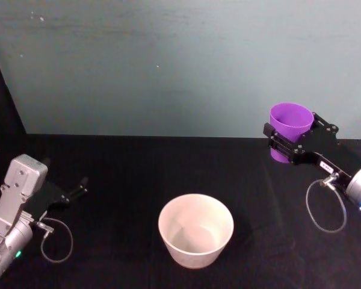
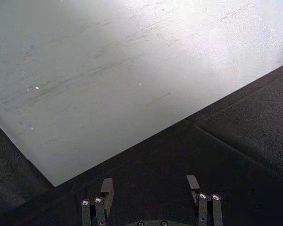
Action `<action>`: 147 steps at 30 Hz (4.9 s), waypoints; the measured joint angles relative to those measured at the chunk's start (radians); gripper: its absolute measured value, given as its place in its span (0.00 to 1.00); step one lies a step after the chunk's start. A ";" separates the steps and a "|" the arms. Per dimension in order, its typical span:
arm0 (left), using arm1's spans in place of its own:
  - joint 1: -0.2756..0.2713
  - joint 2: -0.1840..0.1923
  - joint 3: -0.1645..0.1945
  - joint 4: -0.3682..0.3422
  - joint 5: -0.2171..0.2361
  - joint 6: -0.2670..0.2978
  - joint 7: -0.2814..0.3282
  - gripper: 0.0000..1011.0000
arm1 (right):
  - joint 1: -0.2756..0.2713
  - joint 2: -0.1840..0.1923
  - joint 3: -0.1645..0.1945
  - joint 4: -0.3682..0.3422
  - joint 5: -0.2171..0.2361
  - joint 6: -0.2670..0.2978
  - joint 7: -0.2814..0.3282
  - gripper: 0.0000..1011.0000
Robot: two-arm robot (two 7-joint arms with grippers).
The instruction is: Pick up the cup and pour the mung beans from the cup into the bowl.
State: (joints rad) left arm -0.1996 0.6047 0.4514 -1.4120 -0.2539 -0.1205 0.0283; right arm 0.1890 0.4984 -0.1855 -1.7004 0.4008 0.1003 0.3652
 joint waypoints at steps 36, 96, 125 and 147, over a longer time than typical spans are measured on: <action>0.000 0.000 0.000 0.000 0.000 0.000 0.000 0.99 | 0.070 0.000 -0.015 0.069 0.011 -0.022 0.037 0.73; 0.000 0.000 0.000 0.000 0.000 0.000 0.000 0.99 | 0.245 0.099 -0.497 0.083 -1.106 -0.091 -0.086 0.73; 0.000 0.000 0.000 0.000 0.000 0.000 0.000 0.99 | 0.237 0.103 -0.592 0.078 -1.464 -0.057 -0.103 0.73; 0.000 0.000 0.000 0.000 0.000 0.000 0.000 0.99 | 0.254 0.108 -0.652 0.060 -1.706 -0.014 -0.100 0.73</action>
State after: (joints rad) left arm -0.1995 0.6047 0.4514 -1.4120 -0.2539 -0.1205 0.0283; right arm 0.4434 0.6065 -0.8375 -1.6402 -1.3057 0.0860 0.2648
